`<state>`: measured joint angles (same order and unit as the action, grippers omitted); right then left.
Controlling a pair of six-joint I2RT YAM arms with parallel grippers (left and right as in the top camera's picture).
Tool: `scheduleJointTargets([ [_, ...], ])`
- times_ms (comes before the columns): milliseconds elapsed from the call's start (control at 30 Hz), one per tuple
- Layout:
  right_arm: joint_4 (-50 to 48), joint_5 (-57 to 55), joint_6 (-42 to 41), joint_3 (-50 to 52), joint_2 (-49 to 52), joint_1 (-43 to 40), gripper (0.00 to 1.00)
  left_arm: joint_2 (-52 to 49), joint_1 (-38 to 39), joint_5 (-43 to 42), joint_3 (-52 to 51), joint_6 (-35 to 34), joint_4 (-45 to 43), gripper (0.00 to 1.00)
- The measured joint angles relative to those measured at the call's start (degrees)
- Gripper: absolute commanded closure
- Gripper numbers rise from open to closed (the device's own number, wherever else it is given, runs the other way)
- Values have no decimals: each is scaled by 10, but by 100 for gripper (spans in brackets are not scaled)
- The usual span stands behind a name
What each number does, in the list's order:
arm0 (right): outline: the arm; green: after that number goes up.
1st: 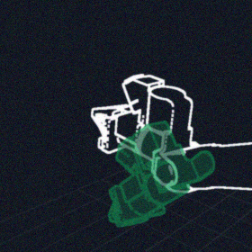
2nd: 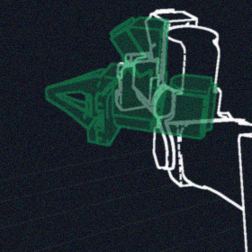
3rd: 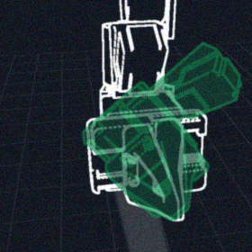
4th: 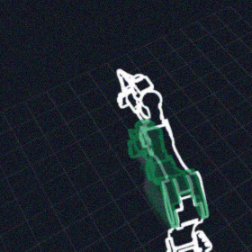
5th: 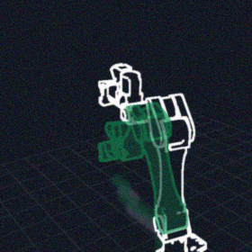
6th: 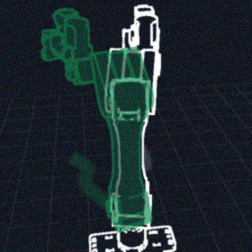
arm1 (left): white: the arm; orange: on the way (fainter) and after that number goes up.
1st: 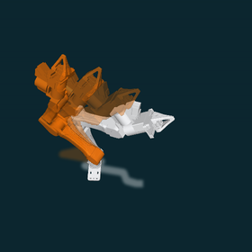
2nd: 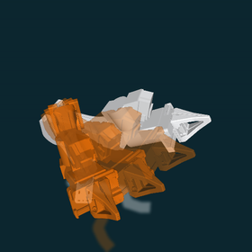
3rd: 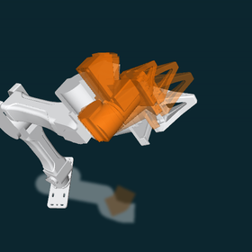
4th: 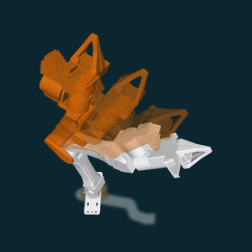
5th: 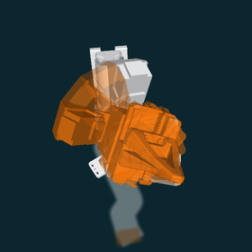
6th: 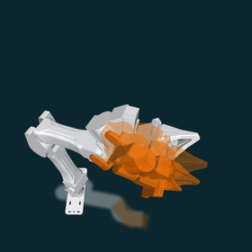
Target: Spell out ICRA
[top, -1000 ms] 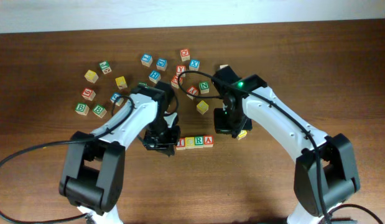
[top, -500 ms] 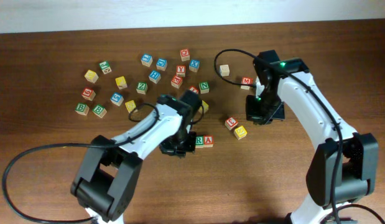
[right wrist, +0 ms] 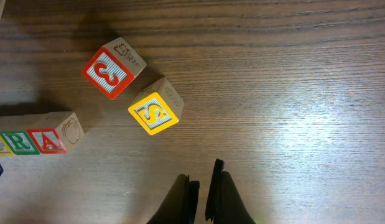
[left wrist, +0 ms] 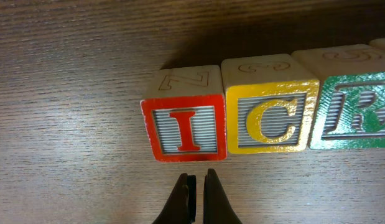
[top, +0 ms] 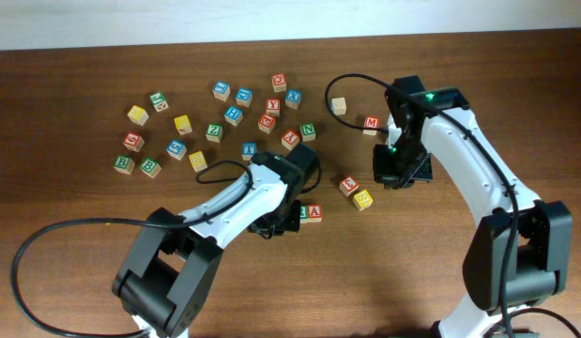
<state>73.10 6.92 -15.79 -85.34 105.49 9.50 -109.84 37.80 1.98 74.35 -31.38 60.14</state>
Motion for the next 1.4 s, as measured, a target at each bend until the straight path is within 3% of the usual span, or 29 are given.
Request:
scheduleJointTargets([
  [1200, 2, 0, 0, 0, 0, 0, 96, 23, -22, -1, 0, 4, -11, 100],
  [1400, 2, 9, 0, 0, 0, 0, 96, 99, -109, 9, 14, 23, -30, 100],
])
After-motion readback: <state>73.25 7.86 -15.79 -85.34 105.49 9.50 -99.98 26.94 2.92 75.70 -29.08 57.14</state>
